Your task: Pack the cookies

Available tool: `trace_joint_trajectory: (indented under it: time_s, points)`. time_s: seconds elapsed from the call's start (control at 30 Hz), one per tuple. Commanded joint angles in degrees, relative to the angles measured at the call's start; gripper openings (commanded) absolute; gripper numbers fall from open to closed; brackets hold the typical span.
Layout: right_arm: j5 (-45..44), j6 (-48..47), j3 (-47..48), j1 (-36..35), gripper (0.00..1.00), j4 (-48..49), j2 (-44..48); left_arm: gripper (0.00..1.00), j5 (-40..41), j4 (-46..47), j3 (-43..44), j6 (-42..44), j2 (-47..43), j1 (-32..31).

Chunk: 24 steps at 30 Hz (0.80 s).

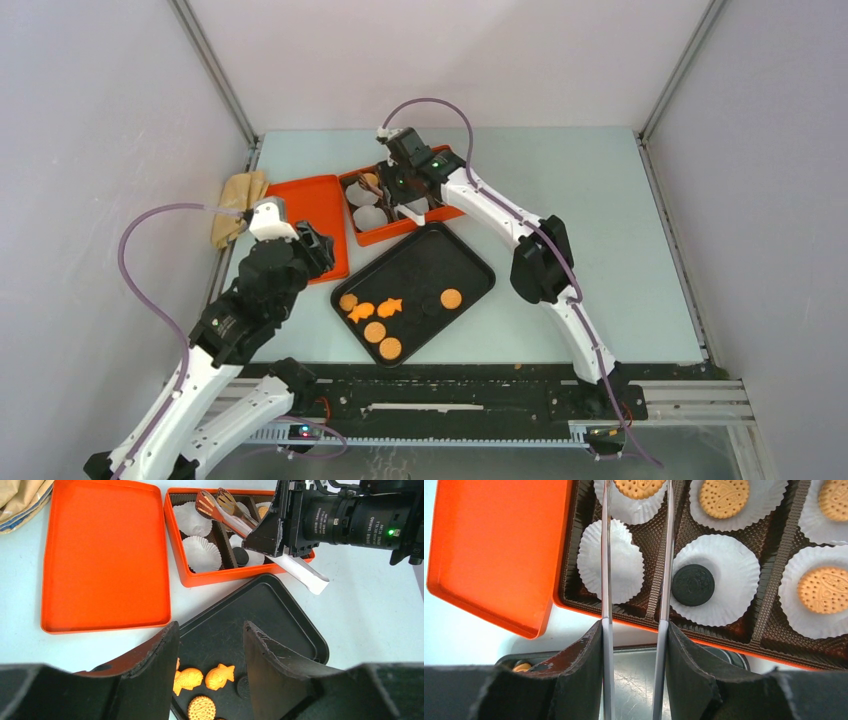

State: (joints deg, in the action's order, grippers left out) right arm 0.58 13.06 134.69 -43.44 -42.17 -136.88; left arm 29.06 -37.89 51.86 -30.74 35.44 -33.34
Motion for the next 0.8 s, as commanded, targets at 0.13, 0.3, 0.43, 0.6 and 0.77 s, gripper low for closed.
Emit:
trace_joint_trajectory:
  time_s: [0.13, 0.3, 0.43, 0.6, 0.77]
  points:
    - [5.4, -1.4, 3.1, -0.6, 0.31, 4.5, -1.2, 0.55, 1.3, 0.8, 1.4, 1.2, 1.6, 0.6]
    - [3.4, -1.3, 3.1, -0.6, 0.37, 4.5, -2.3, 0.55, 1.3, 0.6, 1.4, 1.2, 1.3, 0.7]
    - [2.1, -1.4, 2.8, -0.3, 0.46, 5.2, -2.5, 0.55, 1.3, 0.4, 1.3, 1.2, 0.8, 0.7]
    - [0.8, -1.5, 2.0, -0.2, 0.57, 6.5, -2.0, 0.55, 1.0, 0.0, 1.4, 1.3, 0.4, 0.7]
    - [0.6, -2.1, 0.4, -0.2, 0.62, 8.9, -0.6, 0.56, -0.7, 0.6, 0.9, 1.5, -0.8, 0.7]
